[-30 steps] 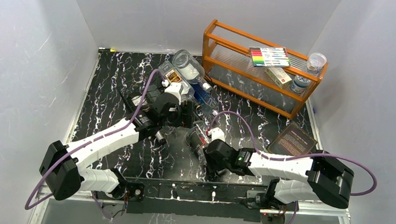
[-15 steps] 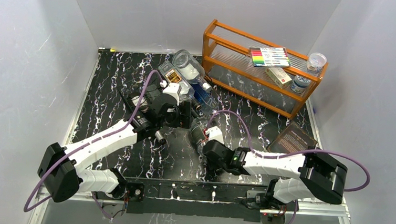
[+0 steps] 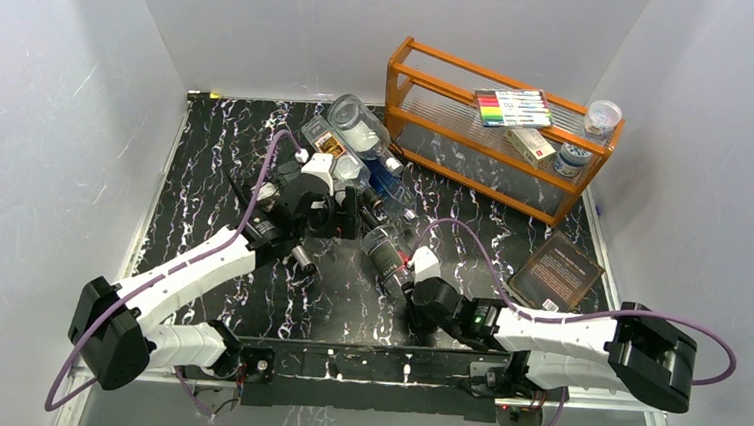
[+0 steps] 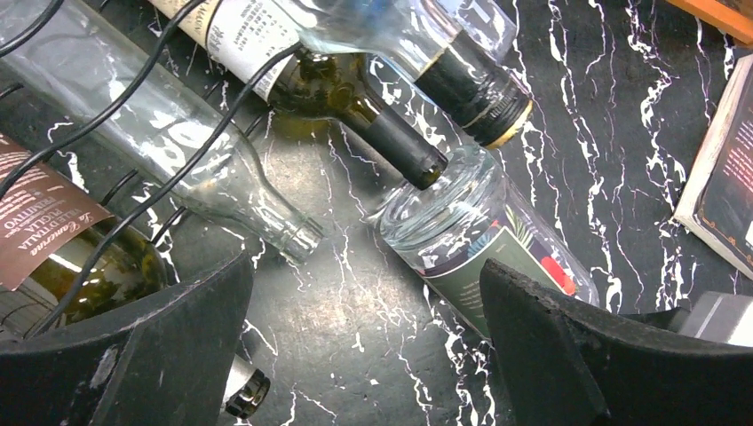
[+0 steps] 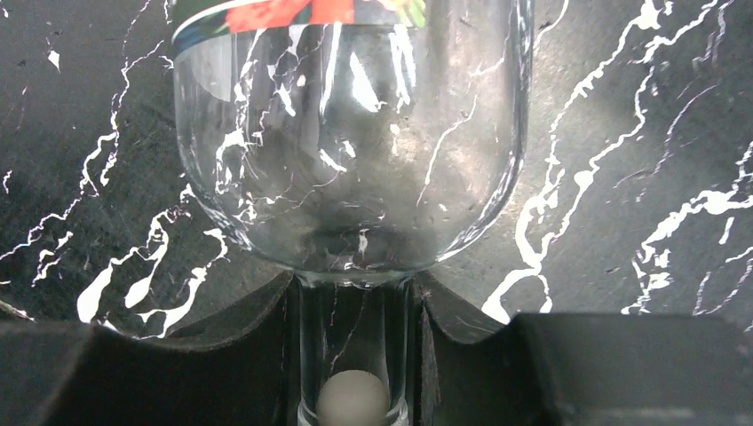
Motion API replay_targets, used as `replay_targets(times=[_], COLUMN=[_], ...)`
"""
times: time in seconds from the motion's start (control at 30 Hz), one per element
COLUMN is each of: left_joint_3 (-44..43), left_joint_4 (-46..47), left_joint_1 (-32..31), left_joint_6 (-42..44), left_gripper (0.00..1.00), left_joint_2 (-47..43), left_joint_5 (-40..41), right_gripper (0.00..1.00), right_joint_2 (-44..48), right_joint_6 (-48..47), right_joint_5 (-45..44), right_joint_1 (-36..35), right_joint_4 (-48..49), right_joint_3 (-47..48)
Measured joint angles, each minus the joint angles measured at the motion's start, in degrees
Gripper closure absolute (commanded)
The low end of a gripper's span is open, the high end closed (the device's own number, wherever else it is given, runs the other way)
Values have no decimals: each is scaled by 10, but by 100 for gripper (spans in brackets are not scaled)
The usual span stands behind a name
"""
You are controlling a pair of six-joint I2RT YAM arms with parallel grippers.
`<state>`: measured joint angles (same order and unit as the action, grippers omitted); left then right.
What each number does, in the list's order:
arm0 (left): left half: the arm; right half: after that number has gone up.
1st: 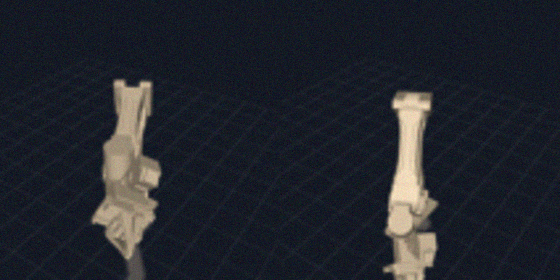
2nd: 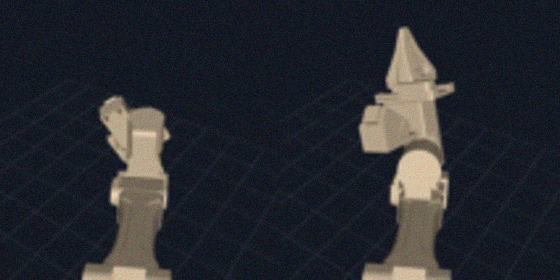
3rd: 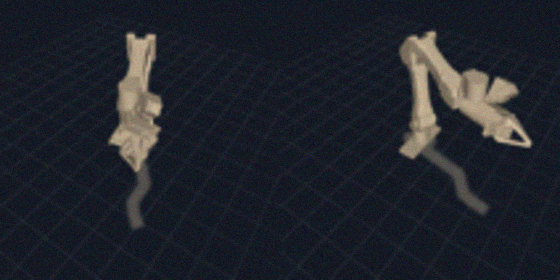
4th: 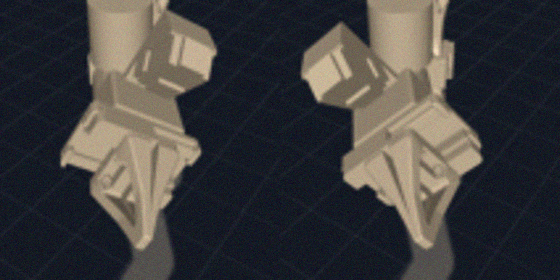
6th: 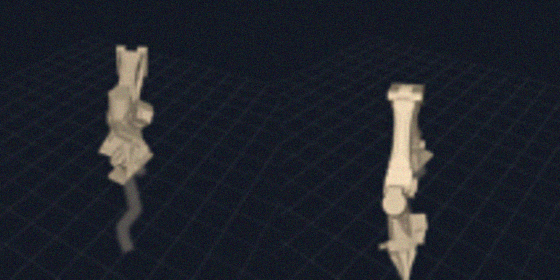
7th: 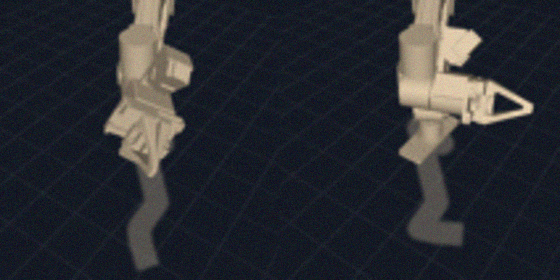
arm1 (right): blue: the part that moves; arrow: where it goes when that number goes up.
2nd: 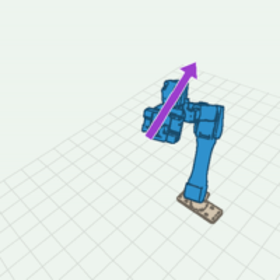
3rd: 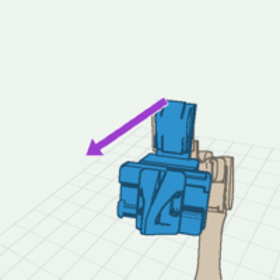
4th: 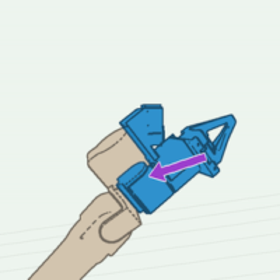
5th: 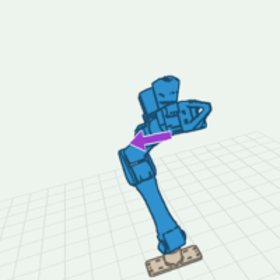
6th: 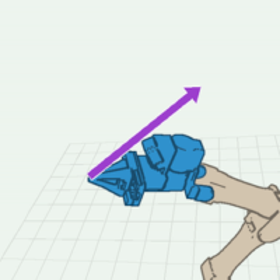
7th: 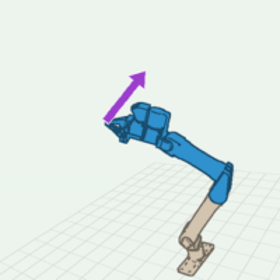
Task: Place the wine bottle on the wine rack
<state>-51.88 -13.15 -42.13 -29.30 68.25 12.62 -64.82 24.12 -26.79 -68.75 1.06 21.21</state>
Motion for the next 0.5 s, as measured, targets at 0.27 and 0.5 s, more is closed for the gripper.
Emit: replay_targets(times=[0.27, 0.5], left_joint_3=[-4, -2], left_joint_4=[-5, 26], left_joint_1=[18, 19], left_joint_6=[-11, -27], left_gripper=[2, 2], left_joint_2=[0, 11], left_joint_5=[-27, -97], right_gripper=[100, 100], right_joint_2=[58, 112], right_joint_6=[-52, -58], right_joint_5=[-9, -8], right_joint_1=[-7, -14], right_joint_4=[35, 38], right_joint_3=[-35, -53])
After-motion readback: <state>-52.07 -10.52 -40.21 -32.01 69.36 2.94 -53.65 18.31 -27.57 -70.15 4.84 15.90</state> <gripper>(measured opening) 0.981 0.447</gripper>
